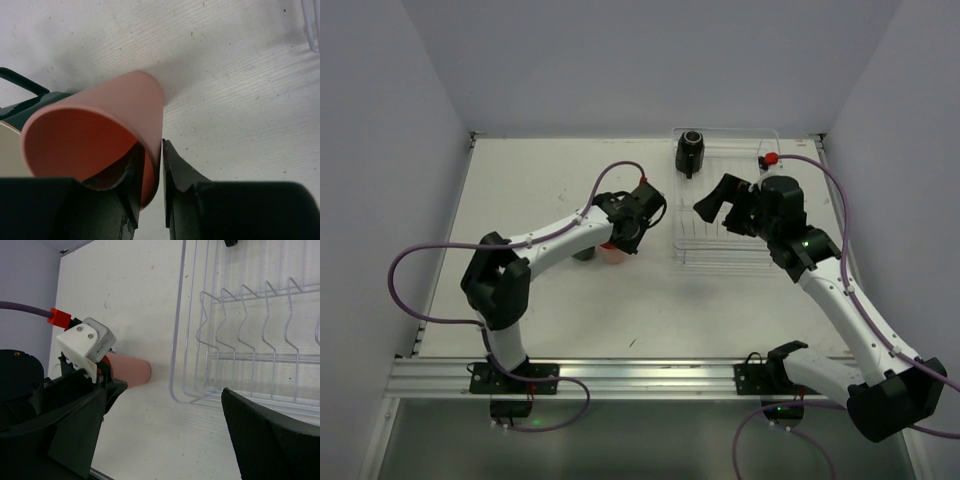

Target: Unload the cups from the dish rack

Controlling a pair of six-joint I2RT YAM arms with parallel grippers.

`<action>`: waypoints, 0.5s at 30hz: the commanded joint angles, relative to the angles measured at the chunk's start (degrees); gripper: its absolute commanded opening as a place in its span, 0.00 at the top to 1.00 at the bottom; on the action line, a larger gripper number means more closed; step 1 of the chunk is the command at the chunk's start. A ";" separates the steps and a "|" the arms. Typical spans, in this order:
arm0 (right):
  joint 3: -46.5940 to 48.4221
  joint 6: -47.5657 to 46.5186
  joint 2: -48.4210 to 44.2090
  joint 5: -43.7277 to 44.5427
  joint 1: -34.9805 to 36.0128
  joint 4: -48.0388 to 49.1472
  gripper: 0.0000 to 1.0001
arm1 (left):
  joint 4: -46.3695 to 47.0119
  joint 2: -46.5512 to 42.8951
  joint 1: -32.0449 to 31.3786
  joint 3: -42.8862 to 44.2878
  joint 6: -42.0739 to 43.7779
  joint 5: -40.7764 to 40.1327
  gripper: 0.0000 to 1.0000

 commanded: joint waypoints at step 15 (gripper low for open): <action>10.79 -5.89 9.74 5.47 -0.12 -1.30 0.01 | -1.32 -17.23 0.06 6.58 -1.73 -10.49 0.46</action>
